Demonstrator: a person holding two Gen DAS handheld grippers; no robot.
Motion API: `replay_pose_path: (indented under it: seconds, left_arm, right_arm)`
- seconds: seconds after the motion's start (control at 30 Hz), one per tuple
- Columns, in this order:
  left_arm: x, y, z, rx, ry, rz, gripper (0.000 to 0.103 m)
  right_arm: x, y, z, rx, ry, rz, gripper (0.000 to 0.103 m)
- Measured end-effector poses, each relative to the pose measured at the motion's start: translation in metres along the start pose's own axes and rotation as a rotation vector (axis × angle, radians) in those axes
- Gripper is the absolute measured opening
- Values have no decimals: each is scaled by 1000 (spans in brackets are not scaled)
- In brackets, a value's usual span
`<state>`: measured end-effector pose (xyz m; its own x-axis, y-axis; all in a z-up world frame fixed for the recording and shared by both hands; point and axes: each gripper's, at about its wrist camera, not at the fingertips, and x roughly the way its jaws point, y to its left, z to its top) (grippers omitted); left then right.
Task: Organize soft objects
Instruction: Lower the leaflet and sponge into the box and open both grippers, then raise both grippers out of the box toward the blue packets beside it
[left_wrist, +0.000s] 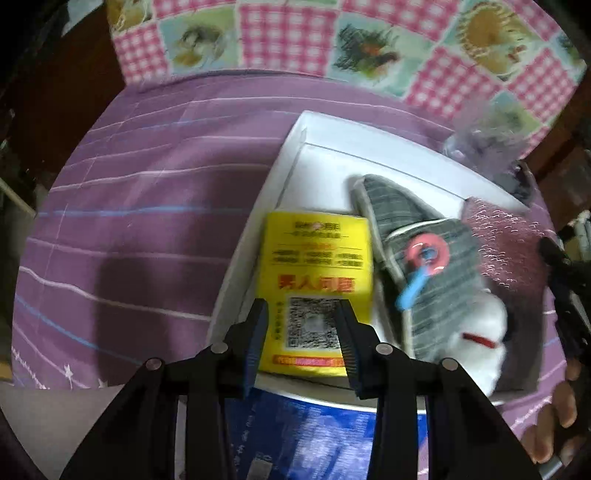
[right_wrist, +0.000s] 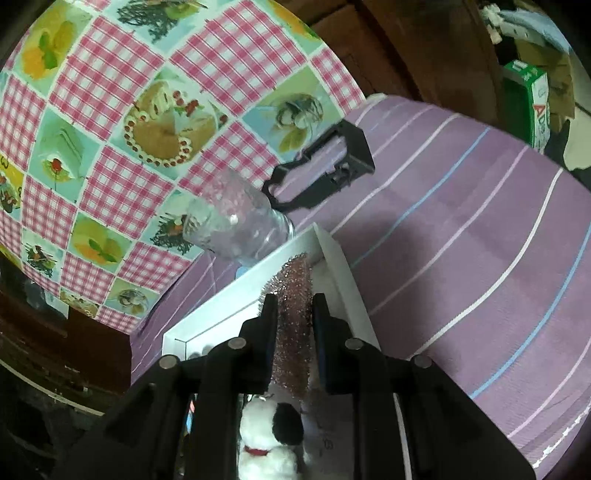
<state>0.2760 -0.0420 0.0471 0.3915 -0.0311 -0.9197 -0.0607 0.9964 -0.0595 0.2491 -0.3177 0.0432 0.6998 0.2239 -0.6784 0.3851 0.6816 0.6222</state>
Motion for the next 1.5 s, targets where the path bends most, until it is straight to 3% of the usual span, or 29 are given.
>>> replay_pose_path:
  seconds: [0.2, 0.3, 0.4, 0.5, 0.6, 0.67, 0.8, 0.83, 1.0, 1.17, 1.2, 1.27, 1.33, 1.43, 1.5]
  left_arm:
    - [-21, 4, -1, -22, 12, -142, 37]
    - [-34, -2, -5, 3, -3, -134, 37]
    - [-37, -9, -10, 32, 32, -163, 37]
    - [-30, -13, -13, 44, 65, -153, 37]
    - [-29, -15, -11, 43, 40, -133, 37]
    - [-33, -14, -13, 48, 21, -149, 37]
    - [-41, -16, -14, 64, -14, -162, 37]
    - [-41, -17, -14, 67, -16, -164, 37]
    - [-40, -19, -14, 72, -18, -159, 37]
    - [-39, -17, -15, 66, -18, -148, 37]
    - [-39, -16, -15, 64, -16, -146, 37]
    - [-39, -15, -15, 61, -14, -142, 37]
    - [-38, -14, -15, 58, -12, -140, 37]
    - [-38, -13, -15, 54, -9, -138, 37]
    - [-38, -13, -15, 53, -8, -141, 37]
  right_arm:
    - [-6, -3, 0, 13, -33, -5, 21]
    - [-14, -1, 1, 3, -77, 14, 21]
    - [-12, 0, 1, -13, -63, 24, 21]
    - [-4, 5, -2, -70, -37, -52, 21]
    - [0, 16, -6, -177, -29, -127, 21]
    - [0, 21, -8, -217, -14, -119, 21]
    - [-4, 10, -4, -114, 12, 0, 56]
    - [-5, 5, -3, -78, 11, 23, 61]
    - [-10, -2, 2, -13, 21, 64, 62]
    - [-21, 6, 2, -48, -7, -19, 62]
    - [-24, 7, 2, -52, -10, -23, 61]
    - [-26, 7, 4, -38, 21, 1, 50]
    - [-19, 6, 4, -22, 107, 53, 27]
    - [1, 2, -2, 17, 243, 40, 17]
    - [11, 1, -5, 16, 255, 15, 17]
